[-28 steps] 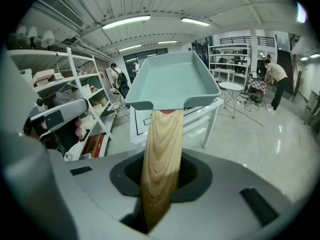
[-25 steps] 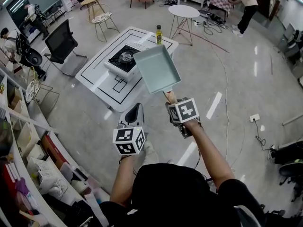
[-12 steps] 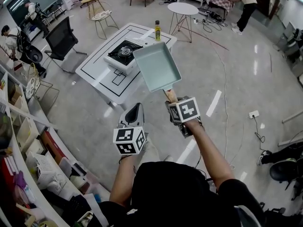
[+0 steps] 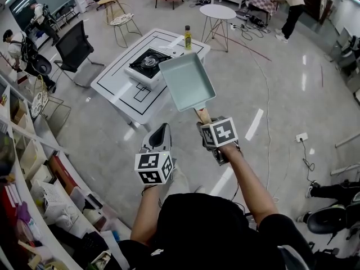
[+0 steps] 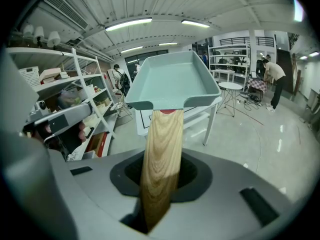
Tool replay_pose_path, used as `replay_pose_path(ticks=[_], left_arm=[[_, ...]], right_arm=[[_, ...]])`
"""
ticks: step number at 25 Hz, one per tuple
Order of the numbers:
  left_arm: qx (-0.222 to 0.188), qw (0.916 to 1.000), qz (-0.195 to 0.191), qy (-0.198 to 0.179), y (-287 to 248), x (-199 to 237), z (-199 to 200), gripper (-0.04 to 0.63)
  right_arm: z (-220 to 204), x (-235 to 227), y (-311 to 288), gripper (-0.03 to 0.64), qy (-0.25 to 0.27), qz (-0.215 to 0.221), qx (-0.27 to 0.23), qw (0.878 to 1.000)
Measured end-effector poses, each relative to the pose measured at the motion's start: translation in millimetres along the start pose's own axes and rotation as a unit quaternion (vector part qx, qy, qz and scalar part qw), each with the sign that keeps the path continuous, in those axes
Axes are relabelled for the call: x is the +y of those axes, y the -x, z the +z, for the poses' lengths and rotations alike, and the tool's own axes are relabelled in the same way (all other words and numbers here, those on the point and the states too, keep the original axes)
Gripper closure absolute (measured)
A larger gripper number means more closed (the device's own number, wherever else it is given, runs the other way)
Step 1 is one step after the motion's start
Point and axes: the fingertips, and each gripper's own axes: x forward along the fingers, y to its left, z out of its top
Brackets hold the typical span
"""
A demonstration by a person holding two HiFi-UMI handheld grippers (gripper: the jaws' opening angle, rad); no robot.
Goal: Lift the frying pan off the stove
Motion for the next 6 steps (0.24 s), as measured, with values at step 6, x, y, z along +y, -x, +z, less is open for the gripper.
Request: replay_pose_path(ticks=[6], left_arm=[[-0.001, 1.0, 0.0, -0.001, -1.2, 6.3, 1.3, 0.584]], right_arm=[[2.7, 2.8, -4.5, 0.546, -0.004, 0.001, 0.0, 1.0]])
